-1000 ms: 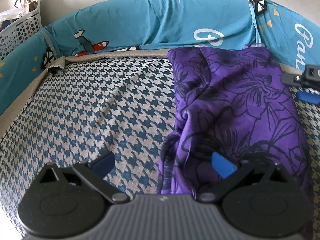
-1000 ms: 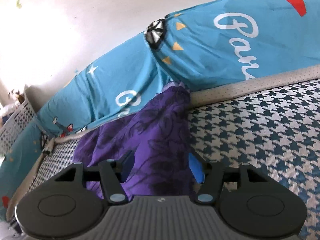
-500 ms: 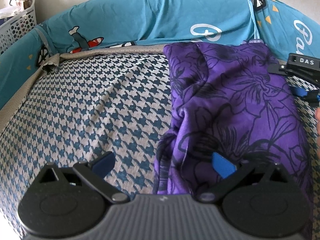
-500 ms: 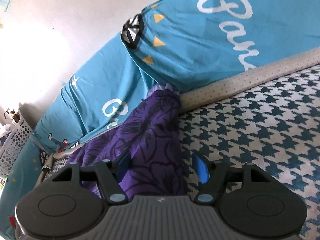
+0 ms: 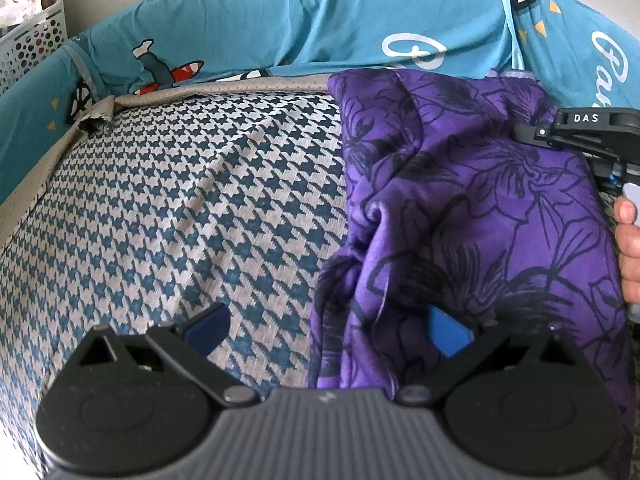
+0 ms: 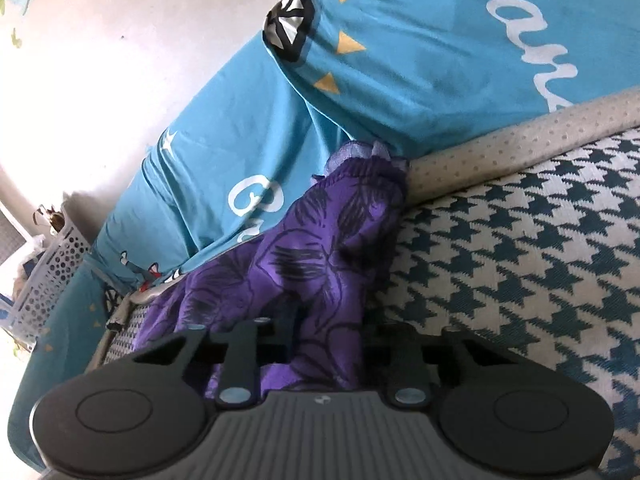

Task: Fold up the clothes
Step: 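Grasp the end of the folded purple top with the right gripper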

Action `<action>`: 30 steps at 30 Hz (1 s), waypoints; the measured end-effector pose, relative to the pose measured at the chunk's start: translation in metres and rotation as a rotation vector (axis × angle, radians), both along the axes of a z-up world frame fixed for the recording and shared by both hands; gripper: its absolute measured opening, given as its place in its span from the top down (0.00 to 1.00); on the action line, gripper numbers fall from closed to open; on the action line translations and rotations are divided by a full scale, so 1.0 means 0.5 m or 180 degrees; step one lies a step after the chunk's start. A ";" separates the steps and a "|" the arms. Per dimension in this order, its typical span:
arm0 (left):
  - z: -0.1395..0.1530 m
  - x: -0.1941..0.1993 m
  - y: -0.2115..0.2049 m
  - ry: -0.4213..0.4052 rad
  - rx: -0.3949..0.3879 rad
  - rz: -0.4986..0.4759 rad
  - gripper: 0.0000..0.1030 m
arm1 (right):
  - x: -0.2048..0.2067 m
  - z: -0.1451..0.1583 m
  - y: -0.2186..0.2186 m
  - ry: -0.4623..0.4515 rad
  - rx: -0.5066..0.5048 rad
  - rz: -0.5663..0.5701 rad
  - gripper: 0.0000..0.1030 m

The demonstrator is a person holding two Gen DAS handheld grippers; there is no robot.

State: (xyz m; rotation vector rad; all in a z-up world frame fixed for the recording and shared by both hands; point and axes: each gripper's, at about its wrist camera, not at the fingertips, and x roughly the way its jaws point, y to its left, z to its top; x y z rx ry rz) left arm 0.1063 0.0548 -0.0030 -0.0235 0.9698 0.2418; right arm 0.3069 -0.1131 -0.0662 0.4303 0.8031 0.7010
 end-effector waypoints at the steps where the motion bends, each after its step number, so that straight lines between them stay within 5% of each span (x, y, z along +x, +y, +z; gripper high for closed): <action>1: 0.000 0.000 -0.002 0.0000 0.0005 -0.0007 0.00 | -0.003 0.003 0.002 -0.0022 -0.0029 0.0003 0.81; 19: 0.028 -0.015 -0.050 -0.0317 0.0079 -0.0366 0.00 | -0.077 0.138 -0.060 -0.0311 -0.0250 -0.0765 0.94; 27: 0.025 -0.024 -0.082 -0.0386 0.0066 -0.0573 0.00 | -0.098 0.150 -0.145 -0.0304 -0.0330 -0.0900 0.95; 30: 0.016 -0.022 -0.094 -0.0338 0.0072 -0.0592 0.00 | -0.088 0.123 -0.179 -0.0058 -0.0246 -0.0910 0.91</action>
